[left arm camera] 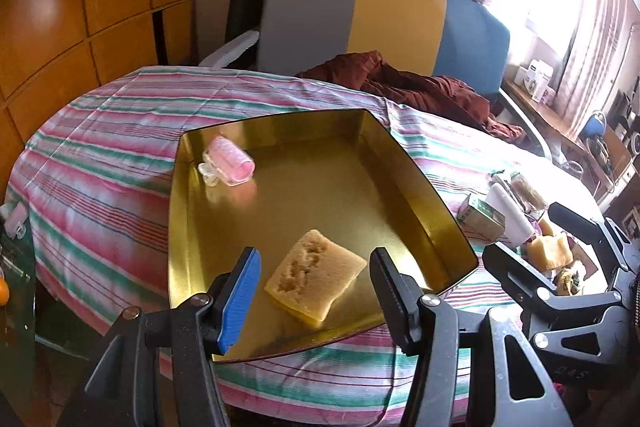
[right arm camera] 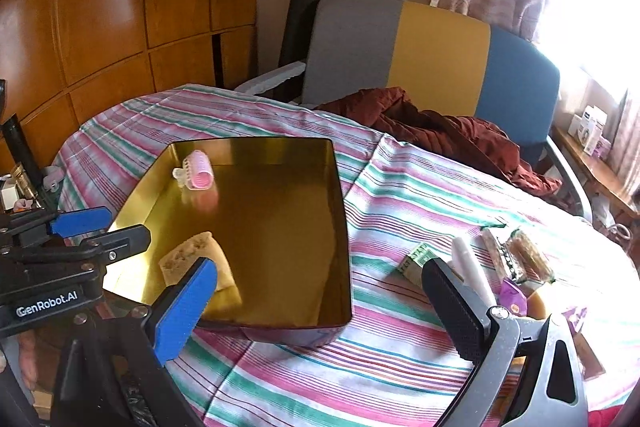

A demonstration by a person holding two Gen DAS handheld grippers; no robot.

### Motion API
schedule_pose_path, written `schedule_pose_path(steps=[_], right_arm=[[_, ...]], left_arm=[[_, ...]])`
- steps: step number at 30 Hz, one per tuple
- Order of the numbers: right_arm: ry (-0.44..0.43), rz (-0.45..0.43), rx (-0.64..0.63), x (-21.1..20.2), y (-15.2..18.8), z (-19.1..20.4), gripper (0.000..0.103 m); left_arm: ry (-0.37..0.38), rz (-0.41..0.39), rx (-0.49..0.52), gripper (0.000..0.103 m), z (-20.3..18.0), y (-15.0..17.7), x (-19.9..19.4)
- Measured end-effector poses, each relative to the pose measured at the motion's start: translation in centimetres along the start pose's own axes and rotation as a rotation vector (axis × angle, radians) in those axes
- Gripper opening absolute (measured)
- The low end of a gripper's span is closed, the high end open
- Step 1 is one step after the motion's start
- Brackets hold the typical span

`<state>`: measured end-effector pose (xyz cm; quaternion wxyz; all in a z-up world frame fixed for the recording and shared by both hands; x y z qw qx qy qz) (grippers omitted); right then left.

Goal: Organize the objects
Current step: 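Withdraw both tools from the tray toward the item pile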

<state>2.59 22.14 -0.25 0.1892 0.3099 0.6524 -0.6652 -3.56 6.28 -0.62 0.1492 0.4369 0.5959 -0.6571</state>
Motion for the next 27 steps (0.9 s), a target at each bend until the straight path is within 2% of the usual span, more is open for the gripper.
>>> schedule_pose_path(steps=[11, 22, 27], right_arm=[[0.078, 0.026, 0.037, 0.4, 1.1, -4.3, 0.103], [0.266, 0.069, 0.143, -0.6, 2.3, -15.1, 0.103], [0.319, 0.065, 0.192, -1.0, 2.3, -19.2, 0.103]], left_arm=[[-0.001, -0.002, 0.147, 0.057, -4.7, -1.3, 1.1], [0.007, -0.065, 0.359, 0.057, -11.3, -2.0, 1.3], [0.007, -0.085, 0.446, 0.057, -13.8, -1.8, 1.4]])
Point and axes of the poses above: each gripper's, at about its wrist camera, not at the fingertips, and x roughly the way its jaws point, z to its left, y to its underside, the point moved 1 cm from there along x, roughly the way its jaws point, and after that the axes turned 2 degrees about x, right-handed, at the moved point
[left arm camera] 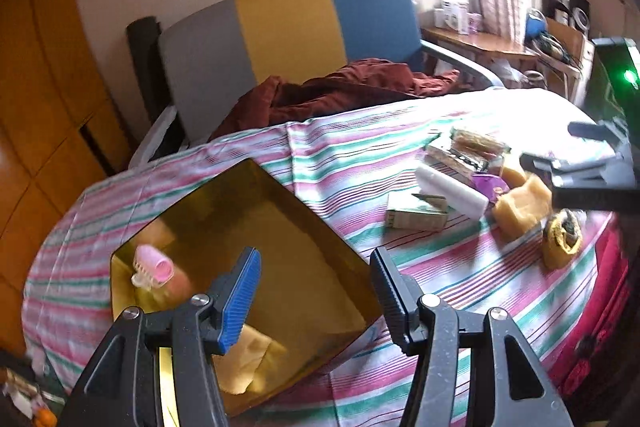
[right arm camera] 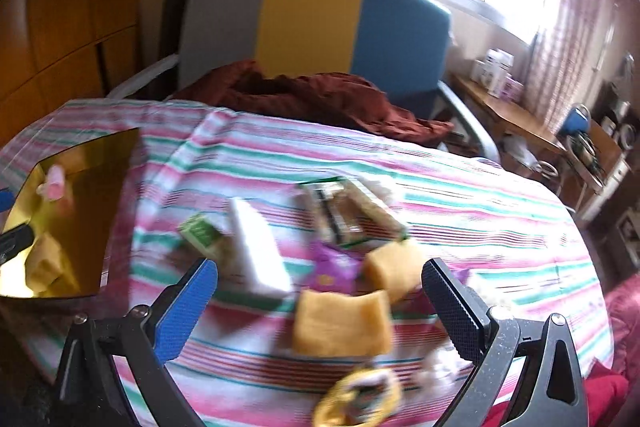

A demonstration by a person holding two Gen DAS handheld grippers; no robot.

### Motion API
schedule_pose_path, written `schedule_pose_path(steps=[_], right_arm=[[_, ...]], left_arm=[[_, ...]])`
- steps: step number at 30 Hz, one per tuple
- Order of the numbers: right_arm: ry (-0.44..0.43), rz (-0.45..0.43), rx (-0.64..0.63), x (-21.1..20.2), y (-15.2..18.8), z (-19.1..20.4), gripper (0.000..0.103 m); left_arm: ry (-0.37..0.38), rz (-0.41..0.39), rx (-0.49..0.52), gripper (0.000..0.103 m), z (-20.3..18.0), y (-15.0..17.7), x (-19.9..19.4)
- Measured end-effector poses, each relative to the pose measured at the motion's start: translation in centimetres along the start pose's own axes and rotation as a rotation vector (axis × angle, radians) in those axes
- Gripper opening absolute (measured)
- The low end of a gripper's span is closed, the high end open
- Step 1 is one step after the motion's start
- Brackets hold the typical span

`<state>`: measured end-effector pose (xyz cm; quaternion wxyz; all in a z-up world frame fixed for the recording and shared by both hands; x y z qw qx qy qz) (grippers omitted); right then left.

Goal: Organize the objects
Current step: 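Withdraw both tools from the tray toward the item pile, then grasp the white bar with the left tool while the right tool grasps the green box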

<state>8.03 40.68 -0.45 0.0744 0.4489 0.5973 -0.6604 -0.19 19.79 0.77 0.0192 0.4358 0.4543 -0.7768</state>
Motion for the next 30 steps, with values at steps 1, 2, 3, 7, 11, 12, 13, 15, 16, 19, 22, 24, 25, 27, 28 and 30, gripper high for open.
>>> schedule_pose_path(steps=[1, 2, 3, 7, 11, 12, 13, 15, 16, 19, 22, 24, 25, 27, 28, 30], right_arm=[[0.008, -0.003, 0.007, 0.1, -0.1, -0.6, 0.103], [0.017, -0.006, 0.018, 0.4, -0.3, -1.3, 0.103], [0.02, -0.008, 0.024, 0.6, -0.4, -1.8, 0.103], [0.039, -0.013, 0.055, 1.6, -0.6, -3.7, 0.103], [0.032, -0.014, 0.115, 2.6, -0.4, -5.4, 0.103], [0.026, -0.009, 0.137, 2.9, -0.3, -5.8, 0.103], [0.022, 0.0, 0.153, 3.2, -0.1, -6.2, 0.103], [0.005, 0.026, 0.193, 4.0, 0.2, -6.9, 0.103], [-0.003, 0.031, 0.21, 4.1, 0.2, -7.1, 0.103], [-0.009, 0.023, 0.246, 4.1, 0.3, -7.8, 0.103], [-0.009, 0.013, 0.288, 3.9, 0.3, -8.6, 0.103], [-0.009, 0.001, 0.317, 3.6, 0.2, -9.3, 0.103], [-0.009, -0.001, 0.326, 3.6, 0.2, -9.5, 0.103], [-0.016, 0.001, 0.352, 3.7, 0.2, -9.9, 0.103], [-0.02, 0.003, 0.359, 3.7, 0.1, -10.1, 0.103], [-0.025, 0.002, 0.372, 3.6, 0.1, -10.4, 0.103]], left_arm=[[0.005, 0.0, 0.012, 0.057, -0.4, -0.2, 0.1], [0.009, 0.0, 0.022, 0.057, -0.8, -0.3, 0.2], [0.013, 0.0, 0.034, 0.057, -1.2, -0.5, 0.3], [0.029, 0.004, 0.073, 0.057, -2.5, -1.0, 0.8], [0.042, 0.012, 0.101, 0.057, -3.7, -1.5, 1.4], [0.044, 0.013, 0.106, 0.057, -3.9, -1.6, 1.5], [0.045, 0.014, 0.114, 0.057, -4.2, -1.8, 1.7], [0.052, 0.02, 0.128, 0.057, -4.8, -2.0, 2.1], [0.057, 0.024, 0.133, 0.057, -5.1, -2.1, 2.3], [0.077, 0.043, 0.144, 0.057, -5.8, -2.3, 3.2], [0.151, 0.104, 0.114, 0.057, -6.5, -2.5, 4.7], [0.211, 0.151, 0.073, 0.057, -6.8, -2.9, 5.9], [0.23, 0.168, 0.05, 0.057, -6.9, -2.9, 6.4], [0.273, 0.204, -0.006, 0.057, -6.9, -3.2, 7.6], [0.288, 0.215, -0.027, 0.057, -6.9, -3.4, 8.0], [0.318, 0.235, -0.066, 0.056, -7.0, -3.8, 8.8]])
Point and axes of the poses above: each gripper's, at about its wrist camera, not at the fingertips, and x roughly the way its jaws point, z to its left, y to its underside, the point moved 1 cm from there along x, roughly the way its jaws point, and after that the axes turned 2 degrees about x, right-handed, at the moved point
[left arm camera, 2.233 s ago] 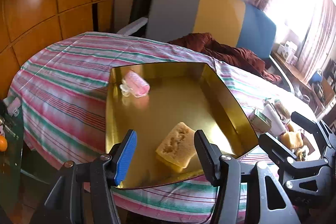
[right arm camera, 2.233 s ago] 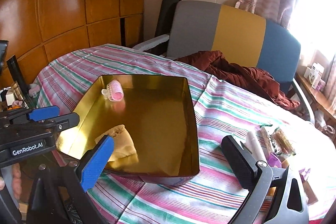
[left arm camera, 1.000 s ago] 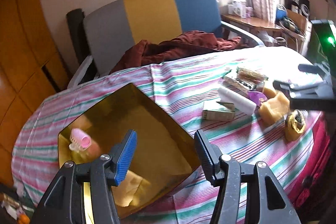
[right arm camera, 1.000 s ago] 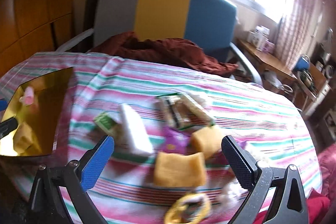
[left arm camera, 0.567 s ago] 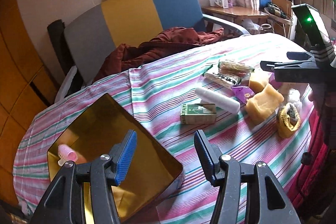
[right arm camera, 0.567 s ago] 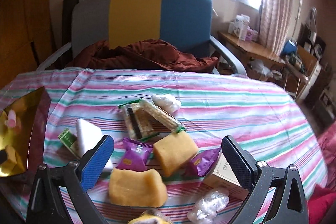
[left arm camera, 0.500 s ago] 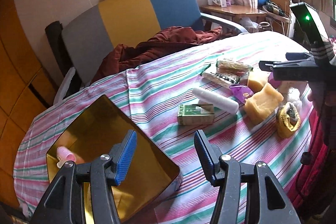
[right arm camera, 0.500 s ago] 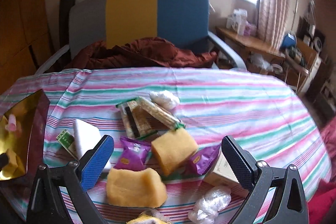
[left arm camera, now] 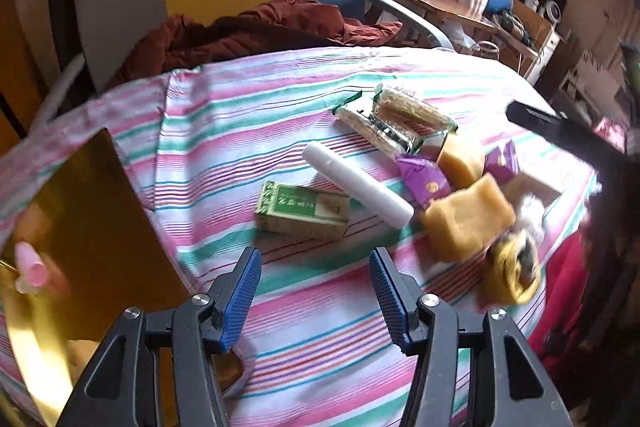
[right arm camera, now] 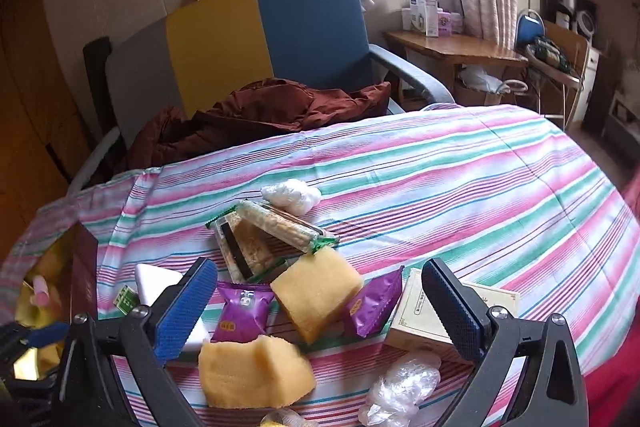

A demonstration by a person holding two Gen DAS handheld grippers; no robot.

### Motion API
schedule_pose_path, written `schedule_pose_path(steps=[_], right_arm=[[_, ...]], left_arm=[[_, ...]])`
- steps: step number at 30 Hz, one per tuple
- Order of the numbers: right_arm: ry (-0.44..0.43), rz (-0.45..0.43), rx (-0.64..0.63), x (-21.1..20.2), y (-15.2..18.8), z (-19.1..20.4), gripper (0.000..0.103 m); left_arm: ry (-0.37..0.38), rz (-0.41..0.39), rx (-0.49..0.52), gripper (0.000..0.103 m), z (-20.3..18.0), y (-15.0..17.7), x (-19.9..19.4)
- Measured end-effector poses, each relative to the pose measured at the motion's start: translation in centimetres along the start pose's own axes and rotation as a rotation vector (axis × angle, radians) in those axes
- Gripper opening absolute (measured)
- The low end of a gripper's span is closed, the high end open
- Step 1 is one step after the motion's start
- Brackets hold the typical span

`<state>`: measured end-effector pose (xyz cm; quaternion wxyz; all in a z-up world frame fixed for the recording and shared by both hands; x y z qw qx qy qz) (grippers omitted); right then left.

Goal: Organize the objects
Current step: 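Grasp the white bar with the left tool while the right tool grasps the green box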

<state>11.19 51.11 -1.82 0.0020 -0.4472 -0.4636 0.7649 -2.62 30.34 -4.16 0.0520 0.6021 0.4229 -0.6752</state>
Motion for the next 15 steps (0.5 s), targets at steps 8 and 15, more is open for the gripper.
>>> schedule_pose_path(steps=[8, 15], right_arm=[[-0.024, -0.008, 0.068, -0.2, -0.4, -1.4, 0.103], [-0.038, -0.001, 0.073, -0.1, -0.4, -1.4, 0.103]], left_arm=[[0.14, 0.024, -0.151, 0.056, 0.4, -3.3, 2.3], [0.15, 0.087, -0.193, 0.053, 0.1, -5.9, 6.1]])
Point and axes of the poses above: each gripper's, at about its wrist camera, not at the fingertips, and x roughly the way its jaws point, z to its left, y to its underside, the point moved 1 cm from there along x, roughly the way its jaws point, and after that the axes turned 2 degrees about x, right-handed, at the moved point
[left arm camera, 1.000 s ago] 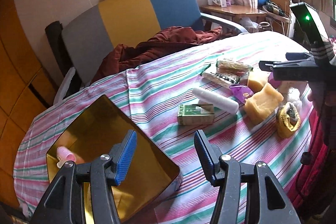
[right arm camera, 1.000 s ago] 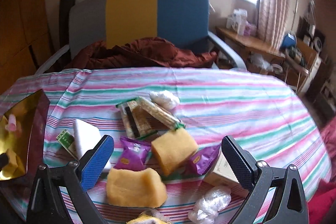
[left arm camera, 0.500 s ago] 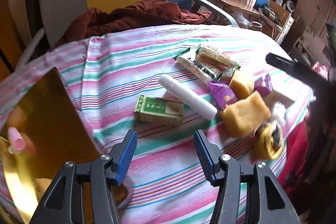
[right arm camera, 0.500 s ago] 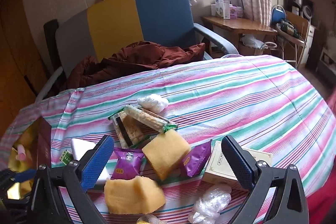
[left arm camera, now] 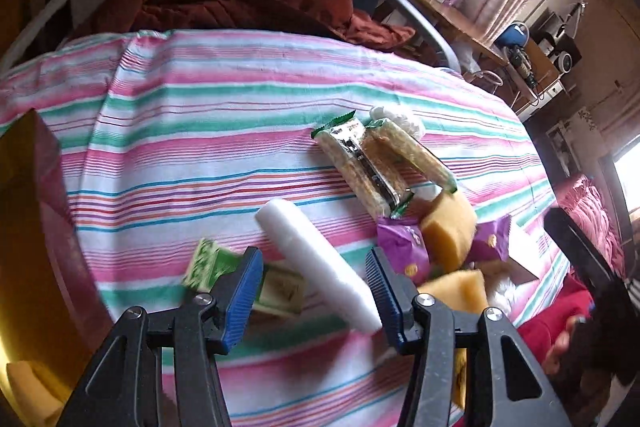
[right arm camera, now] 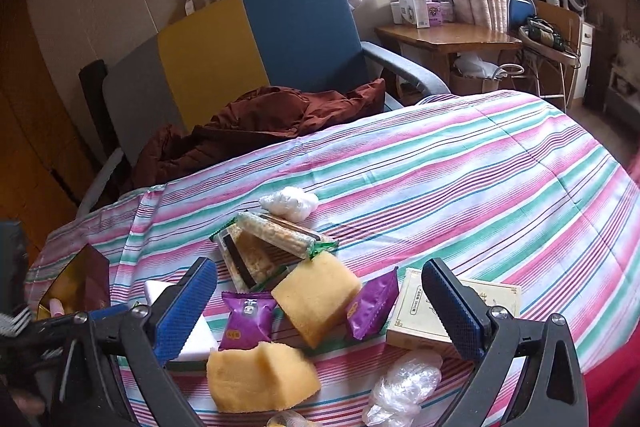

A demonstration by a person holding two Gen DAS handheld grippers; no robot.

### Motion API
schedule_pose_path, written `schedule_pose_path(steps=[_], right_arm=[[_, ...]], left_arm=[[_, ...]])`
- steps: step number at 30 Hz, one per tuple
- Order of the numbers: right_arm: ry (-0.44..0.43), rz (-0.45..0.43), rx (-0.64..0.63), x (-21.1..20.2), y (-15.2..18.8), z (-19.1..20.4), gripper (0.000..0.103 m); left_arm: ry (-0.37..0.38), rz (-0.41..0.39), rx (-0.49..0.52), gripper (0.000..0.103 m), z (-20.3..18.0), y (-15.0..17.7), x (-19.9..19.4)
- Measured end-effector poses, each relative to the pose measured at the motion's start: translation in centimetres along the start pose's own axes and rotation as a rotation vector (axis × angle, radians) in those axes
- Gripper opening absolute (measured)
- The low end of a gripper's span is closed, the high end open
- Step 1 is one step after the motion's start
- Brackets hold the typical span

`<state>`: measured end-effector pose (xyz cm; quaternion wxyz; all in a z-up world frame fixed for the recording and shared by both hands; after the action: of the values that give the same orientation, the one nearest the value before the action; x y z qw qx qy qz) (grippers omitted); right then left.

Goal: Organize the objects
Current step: 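Grasp the white bar with the left tool while the right tool grasps the green box, then lower the white bar and green box into the gold tray and release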

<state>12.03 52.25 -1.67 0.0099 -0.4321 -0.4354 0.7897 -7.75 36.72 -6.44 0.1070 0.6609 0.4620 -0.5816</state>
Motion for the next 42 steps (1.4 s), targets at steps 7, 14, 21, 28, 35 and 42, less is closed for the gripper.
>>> schedule_pose_path(steps=[7, 14, 21, 28, 35, 42], right_arm=[[0.006, 0.007, 0.002, 0.2, 0.0, -0.1, 0.103], [0.0, 0.022, -0.016, 0.5, 0.2, 0.3, 0.103], [-0.068, 0.044, -0.12, 0.5, 1.1, 2.9, 0.103], [-0.223, 0.161, -0.379, 1.0, 4.1, 10.7, 0.103], [-0.245, 0.319, -0.574, 5.6, 7.3, 18.4, 0.091], [-0.113, 0.495, -0.719, 11.2, 9.7, 20.6, 0.047]], left_arm=[[0.024, -0.034, 0.121, 0.027, -1.7, -0.9, 1.9], [0.041, -0.11, 0.198, 0.024, -1.6, 0.4, -1.6], [0.072, -0.259, 0.137, 0.024, 1.6, 2.0, -10.1], [-0.022, -0.36, 0.023, 0.024, 8.7, 5.6, -17.2], [-0.107, -0.393, -0.133, 0.025, 16.2, 10.6, -20.8], [-0.172, -0.381, -0.25, 0.025, 21.8, 14.5, -21.7]])
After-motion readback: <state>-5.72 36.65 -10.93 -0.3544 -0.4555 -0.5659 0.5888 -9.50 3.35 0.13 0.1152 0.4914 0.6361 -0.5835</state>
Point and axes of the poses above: each gripper's, at about its wrist camera, not at the fingertips, and x roughly the way its jaws point, z to its left, y to its underside, the point moved 1 cm from there along x, roughly the way its jaws point, and after that the axes turned 2 degrees about x, right-handed, at the moved point
